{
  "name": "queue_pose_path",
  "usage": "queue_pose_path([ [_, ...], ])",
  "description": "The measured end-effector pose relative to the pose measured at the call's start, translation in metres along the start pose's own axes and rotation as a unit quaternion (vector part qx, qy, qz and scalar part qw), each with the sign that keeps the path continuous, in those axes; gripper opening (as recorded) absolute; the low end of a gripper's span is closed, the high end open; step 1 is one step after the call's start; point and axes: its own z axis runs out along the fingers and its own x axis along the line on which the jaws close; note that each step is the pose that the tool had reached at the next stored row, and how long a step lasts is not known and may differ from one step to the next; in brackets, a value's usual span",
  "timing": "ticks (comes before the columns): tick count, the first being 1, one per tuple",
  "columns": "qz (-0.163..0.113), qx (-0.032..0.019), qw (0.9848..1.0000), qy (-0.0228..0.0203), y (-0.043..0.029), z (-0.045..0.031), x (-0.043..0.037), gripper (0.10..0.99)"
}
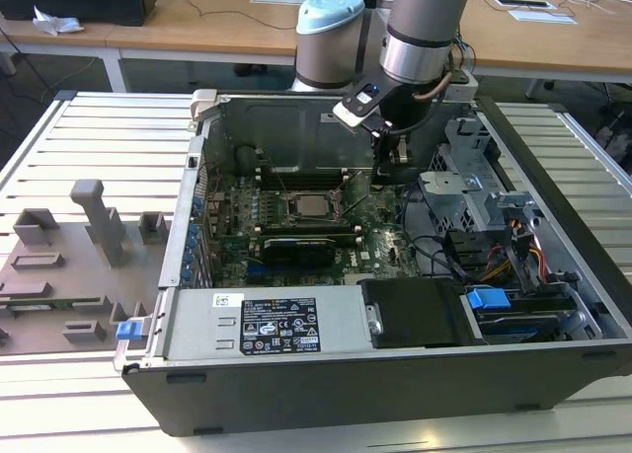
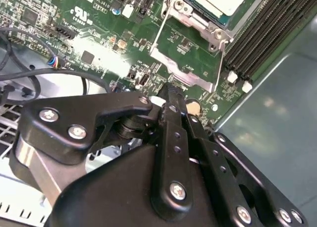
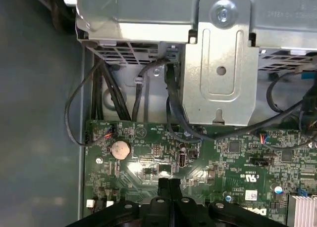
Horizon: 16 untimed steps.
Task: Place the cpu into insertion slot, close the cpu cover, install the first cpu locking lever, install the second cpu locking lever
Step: 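Close the cpu cover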
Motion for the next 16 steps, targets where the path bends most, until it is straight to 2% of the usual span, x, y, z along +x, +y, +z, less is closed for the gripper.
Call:
queue_pose_path([
  [1,0.0,0.0,1.0,0.0007,-0.0013,0.0002,0.0,0.106],
  [3,0.0,-0.0005,1.0,0.0062,-0.0093,0.0006,0.0005,0.106],
  [4,0.0,-0.0008,1.0,0.0076,-0.0123,0.0007,0.0006,0.106],
  [8,0.0,-0.0011,1.0,0.0085,-0.0223,0.0009,0.001,0.106],
  [16,0.0,-0.0013,1.0,0.0087,-0.0378,0.0013,0.0017,0.106],
])
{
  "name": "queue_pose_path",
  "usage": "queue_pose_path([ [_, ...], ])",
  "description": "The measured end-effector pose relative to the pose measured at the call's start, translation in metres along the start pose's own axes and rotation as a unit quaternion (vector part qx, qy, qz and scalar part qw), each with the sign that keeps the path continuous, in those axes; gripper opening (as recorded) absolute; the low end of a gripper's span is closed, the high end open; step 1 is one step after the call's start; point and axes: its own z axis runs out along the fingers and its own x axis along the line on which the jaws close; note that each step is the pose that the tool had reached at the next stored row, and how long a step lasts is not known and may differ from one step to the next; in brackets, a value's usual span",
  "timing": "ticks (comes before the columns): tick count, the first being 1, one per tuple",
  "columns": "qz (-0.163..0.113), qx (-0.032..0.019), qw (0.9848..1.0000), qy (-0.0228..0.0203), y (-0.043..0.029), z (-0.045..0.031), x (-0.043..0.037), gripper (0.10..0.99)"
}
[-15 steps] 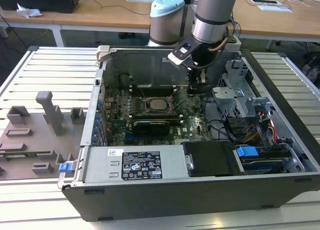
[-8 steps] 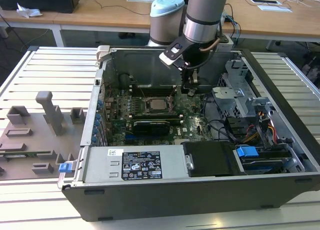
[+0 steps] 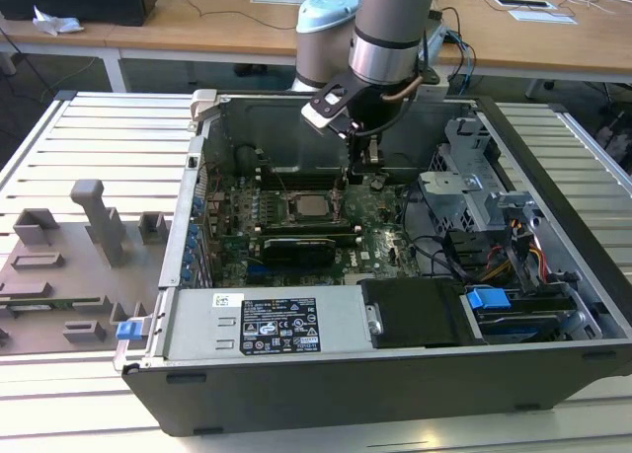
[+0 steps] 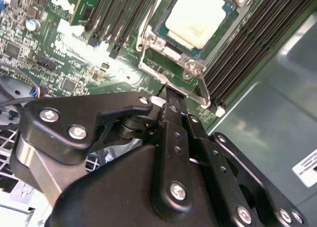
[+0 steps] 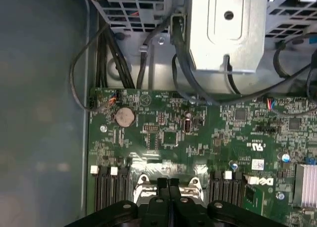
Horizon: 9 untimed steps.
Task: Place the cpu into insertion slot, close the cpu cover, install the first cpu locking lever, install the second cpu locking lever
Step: 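Close the cpu cover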
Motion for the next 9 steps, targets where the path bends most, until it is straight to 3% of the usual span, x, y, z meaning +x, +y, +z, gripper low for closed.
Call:
queue_pose_path([
  [9,0.0,0.0,1.0,0.0,-0.0167,0.0004,0.0008,0.106],
])
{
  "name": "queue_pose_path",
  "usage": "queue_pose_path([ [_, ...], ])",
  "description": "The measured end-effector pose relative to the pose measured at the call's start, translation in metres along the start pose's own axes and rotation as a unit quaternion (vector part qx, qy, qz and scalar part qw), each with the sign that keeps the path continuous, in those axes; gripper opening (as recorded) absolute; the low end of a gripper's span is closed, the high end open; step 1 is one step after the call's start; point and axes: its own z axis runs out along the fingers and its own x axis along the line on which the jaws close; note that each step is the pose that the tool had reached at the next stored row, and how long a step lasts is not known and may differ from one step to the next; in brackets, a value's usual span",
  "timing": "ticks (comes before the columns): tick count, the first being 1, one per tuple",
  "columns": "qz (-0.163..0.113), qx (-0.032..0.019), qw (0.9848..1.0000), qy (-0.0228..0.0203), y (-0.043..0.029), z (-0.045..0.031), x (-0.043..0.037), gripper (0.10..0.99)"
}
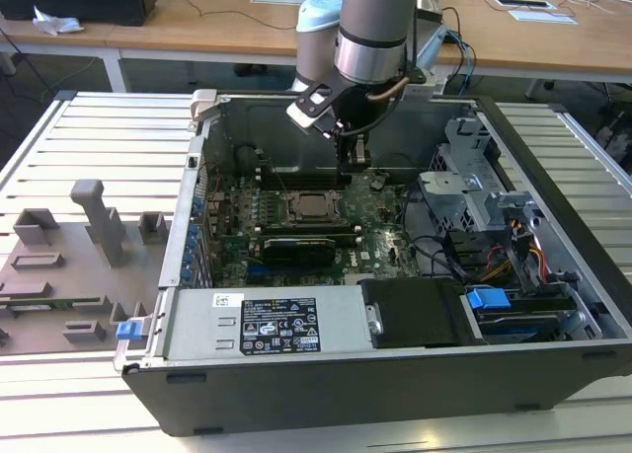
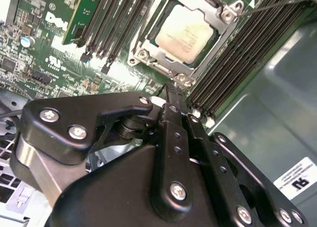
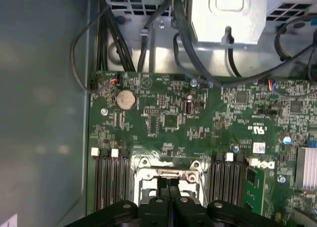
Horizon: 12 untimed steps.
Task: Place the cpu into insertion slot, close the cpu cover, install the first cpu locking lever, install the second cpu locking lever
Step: 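Close the cpu cover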
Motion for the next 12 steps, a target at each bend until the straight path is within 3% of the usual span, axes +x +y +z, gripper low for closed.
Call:
queue_pose_path([
  [9,0.0,-0.0004,1.0,0.0,-0.0272,0.0015,0.0013,0.106],
  [12,0.0,-0.0003,1.0,0.0,-0.0319,0.002,0.0015,0.106],
])
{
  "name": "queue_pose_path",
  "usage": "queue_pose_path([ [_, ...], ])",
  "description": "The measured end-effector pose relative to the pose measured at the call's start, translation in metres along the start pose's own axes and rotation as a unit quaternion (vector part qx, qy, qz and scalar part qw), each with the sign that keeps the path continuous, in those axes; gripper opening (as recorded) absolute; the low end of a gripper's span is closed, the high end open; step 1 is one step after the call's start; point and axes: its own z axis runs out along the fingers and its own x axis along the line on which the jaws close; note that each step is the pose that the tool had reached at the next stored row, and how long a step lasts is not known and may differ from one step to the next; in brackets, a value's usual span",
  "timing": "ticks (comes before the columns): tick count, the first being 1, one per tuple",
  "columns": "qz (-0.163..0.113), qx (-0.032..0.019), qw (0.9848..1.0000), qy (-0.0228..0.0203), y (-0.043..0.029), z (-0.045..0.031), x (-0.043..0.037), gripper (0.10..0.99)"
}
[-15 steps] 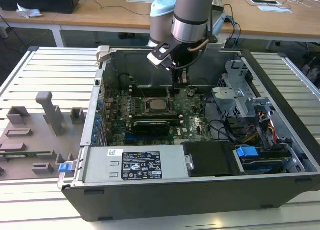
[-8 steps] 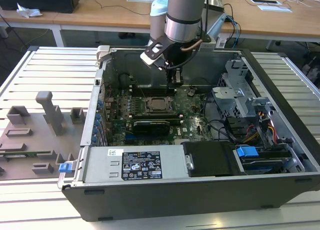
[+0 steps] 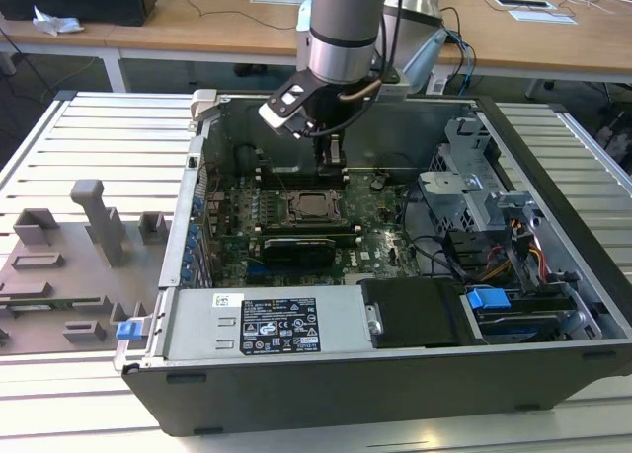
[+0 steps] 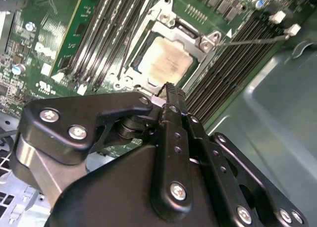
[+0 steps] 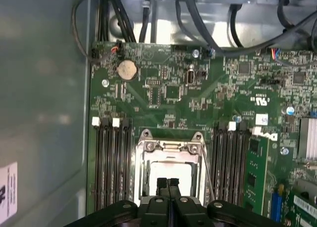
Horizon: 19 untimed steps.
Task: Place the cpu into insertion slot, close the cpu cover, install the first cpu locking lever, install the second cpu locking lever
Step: 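Close the cpu cover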
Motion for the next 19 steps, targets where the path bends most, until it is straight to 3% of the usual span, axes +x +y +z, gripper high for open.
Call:
queue_pose_path([
  [12,0.0,-0.0001,1.0,0.0001,-0.0193,0.0034,0.0009,0.106],
  [13,0.0,-0.0001,1.0,0.0001,-0.0226,0.0048,0.001,0.106],
  [17,0.0,-0.0001,1.0,0.0001,-0.0245,0.0123,0.0009,0.106],
  [19,0.0,-0.0001,1.0,0.0001,-0.0246,0.02,0.0007,0.106],
])
